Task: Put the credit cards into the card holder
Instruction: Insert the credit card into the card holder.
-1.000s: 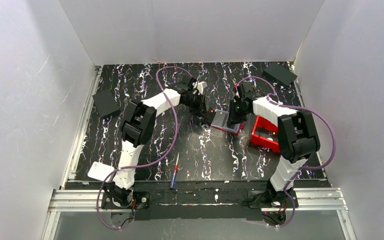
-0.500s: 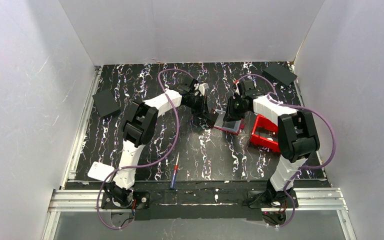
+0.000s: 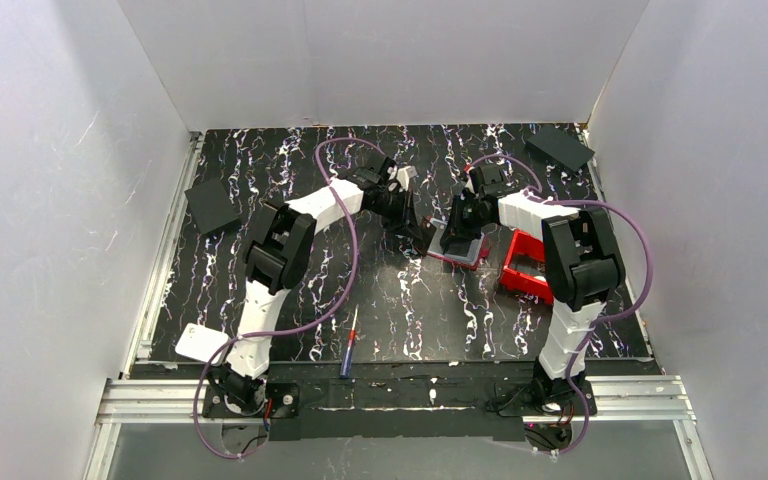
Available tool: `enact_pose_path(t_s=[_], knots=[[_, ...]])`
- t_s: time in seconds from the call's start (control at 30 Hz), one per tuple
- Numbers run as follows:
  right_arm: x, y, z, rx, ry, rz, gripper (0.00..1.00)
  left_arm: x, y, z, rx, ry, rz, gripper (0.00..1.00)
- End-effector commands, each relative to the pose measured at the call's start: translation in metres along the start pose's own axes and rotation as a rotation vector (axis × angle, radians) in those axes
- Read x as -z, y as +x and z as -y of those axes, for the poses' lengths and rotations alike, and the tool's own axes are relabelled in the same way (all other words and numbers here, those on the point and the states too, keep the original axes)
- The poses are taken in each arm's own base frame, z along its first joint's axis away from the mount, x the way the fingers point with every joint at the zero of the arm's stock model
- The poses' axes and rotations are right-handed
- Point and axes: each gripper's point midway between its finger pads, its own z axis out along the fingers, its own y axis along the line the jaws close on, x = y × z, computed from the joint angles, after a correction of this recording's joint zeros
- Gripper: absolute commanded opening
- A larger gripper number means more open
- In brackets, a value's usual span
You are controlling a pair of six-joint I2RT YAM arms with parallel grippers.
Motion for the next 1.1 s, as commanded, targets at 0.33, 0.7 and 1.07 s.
enact_pose_path(t_s=[0.33, 0.7, 1.07], knots=[[-0.004, -0.003, 0.012, 0.008, 0.046, 0.016, 0.13, 0.036, -0.030, 0.023, -0.004, 0.059, 0.082, 0.00], [-0.003, -0.001, 0.011, 0.011, 0.040, 0.014, 0.13, 0.023, -0.022, 0.016, 0.008, 0.064, 0.051, 0.00], [-0.003, -0.001, 0.010, 0.013, 0.034, 0.013, 0.13, 0.015, -0.013, -0.005, 0.000, -0.002, 0.041, 0.00]])
